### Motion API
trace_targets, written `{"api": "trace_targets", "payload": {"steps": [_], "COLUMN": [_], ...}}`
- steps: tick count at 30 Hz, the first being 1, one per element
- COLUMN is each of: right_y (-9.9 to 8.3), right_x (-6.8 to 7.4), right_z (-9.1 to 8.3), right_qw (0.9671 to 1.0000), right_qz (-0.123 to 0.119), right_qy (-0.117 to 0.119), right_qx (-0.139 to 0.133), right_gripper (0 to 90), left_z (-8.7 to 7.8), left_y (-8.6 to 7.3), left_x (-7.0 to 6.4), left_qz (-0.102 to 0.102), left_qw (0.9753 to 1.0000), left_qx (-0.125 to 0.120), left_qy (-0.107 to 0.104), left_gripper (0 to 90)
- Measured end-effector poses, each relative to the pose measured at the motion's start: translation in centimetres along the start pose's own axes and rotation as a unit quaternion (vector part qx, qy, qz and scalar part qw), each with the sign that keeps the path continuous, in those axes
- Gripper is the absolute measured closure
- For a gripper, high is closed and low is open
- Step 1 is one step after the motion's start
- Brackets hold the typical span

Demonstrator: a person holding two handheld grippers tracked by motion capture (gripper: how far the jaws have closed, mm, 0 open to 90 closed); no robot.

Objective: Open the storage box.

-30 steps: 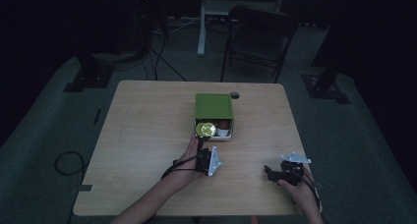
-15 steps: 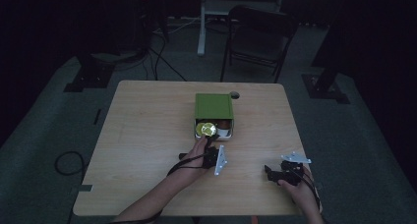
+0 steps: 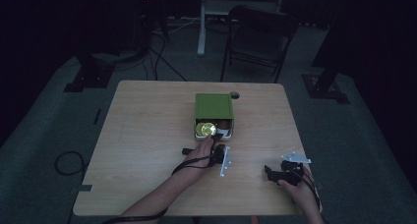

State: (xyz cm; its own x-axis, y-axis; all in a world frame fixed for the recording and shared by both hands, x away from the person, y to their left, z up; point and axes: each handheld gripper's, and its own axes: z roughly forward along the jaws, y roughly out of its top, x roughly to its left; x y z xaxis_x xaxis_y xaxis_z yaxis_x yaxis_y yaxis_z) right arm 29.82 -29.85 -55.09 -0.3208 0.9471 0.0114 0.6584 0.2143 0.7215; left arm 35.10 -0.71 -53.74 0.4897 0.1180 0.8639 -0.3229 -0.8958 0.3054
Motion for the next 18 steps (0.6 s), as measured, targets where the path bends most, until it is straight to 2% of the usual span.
{"api": "trace_targets", "payload": {"steps": [8,12,16,18], "right_y": [0.00,0.00,0.00,0.00], "right_x": [0.00,0.00,0.00,0.00], "right_z": [0.00,0.00,0.00,0.00], "right_qw": [1.0000,1.0000,1.0000,1.0000], "right_qz": [0.000,0.000,0.000,0.000], "right_qy": [0.000,0.000,0.000,0.000], "right_qx": [0.000,0.000,0.000,0.000], "right_gripper": [10.8,10.8,10.8,10.8], "left_z": [0.80,0.94,1.04,1.02], "left_y": [0.12,0.18,0.24,0.25], "left_x": [-0.53,-0.55,-0.75,-0.65], "left_qz": [0.049,0.056,0.075,0.068], "left_qw": [0.9984,0.9979,0.9963,0.9967], "left_qx": [0.025,0.029,0.033,0.030], "left_qy": [0.008,0.012,0.025,0.034], "left_gripper": [54.9,57.7,60.0,67.5]}}
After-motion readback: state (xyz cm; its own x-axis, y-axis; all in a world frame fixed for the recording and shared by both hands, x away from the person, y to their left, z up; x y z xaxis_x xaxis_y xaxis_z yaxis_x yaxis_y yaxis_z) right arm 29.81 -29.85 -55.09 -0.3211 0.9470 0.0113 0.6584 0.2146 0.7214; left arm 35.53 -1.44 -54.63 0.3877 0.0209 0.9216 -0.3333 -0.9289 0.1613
